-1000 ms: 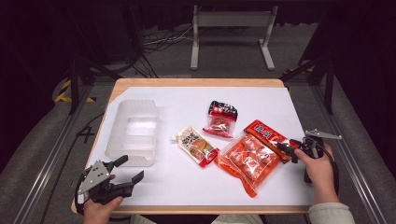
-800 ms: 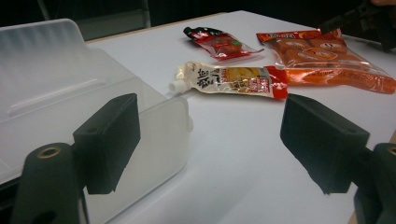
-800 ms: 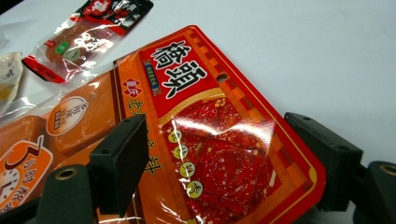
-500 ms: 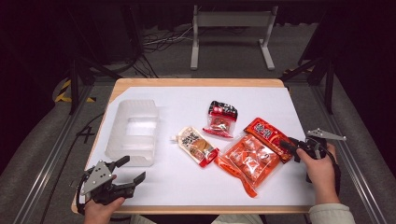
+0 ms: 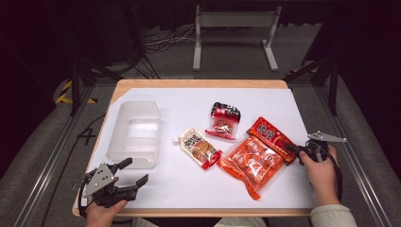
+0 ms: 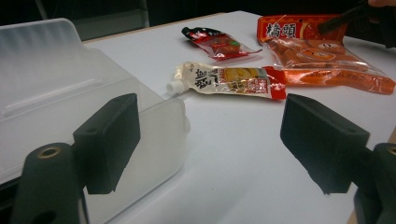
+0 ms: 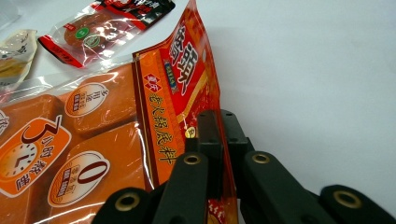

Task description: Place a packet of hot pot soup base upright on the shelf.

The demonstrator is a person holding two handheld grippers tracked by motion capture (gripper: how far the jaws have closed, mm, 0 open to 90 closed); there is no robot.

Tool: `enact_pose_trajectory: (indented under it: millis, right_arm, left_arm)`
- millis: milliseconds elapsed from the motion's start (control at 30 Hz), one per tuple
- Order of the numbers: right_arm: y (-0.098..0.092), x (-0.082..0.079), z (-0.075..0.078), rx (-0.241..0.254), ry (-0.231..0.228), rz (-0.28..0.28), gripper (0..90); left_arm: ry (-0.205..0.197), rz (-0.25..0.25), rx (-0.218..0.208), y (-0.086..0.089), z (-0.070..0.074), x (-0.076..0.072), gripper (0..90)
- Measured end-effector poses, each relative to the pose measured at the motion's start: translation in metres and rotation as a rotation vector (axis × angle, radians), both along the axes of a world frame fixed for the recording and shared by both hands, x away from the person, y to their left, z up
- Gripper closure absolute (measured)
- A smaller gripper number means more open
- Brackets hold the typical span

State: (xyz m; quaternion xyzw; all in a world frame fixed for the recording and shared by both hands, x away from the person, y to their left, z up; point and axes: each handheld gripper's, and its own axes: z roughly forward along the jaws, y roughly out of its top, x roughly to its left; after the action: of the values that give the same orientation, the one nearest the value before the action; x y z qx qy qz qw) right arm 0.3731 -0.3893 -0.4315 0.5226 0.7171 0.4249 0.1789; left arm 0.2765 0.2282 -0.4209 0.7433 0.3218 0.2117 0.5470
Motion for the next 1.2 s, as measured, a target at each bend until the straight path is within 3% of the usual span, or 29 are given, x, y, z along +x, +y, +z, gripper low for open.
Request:
enact_pose_trajectory:
  millis: [167, 333, 567, 867, 1200]
  right_arm:
    - [0.000, -0.003, 0.009, -0.009, -0.037, -0.008, 90.0]
    - [-0.001, -0.008, 0.023, 0.019, -0.086, -0.003, 90.0]
    - [0.001, -0.016, 0.044, 0.054, -0.132, 0.008, 90.0]
    - [0.012, -0.027, 0.075, 0.076, -0.222, 0.051, 90.0]
    - [0.027, -0.039, 0.109, 0.072, -0.285, 0.109, 90.0]
  left_arm:
    - [0.014, 0.006, -0.025, 0.000, 0.002, 0.000, 21.0]
    - [0.007, 0.019, -0.003, -0.008, 0.011, -0.001, 22.7]
    - [-0.002, -0.003, -0.013, -0.015, 0.023, -0.003, 20.0]
    - [0.008, -0.015, -0.057, -0.020, 0.039, 0.001, 20.1]
    - [0.014, -0.025, -0.069, -0.026, 0.043, 0.007, 17.0]
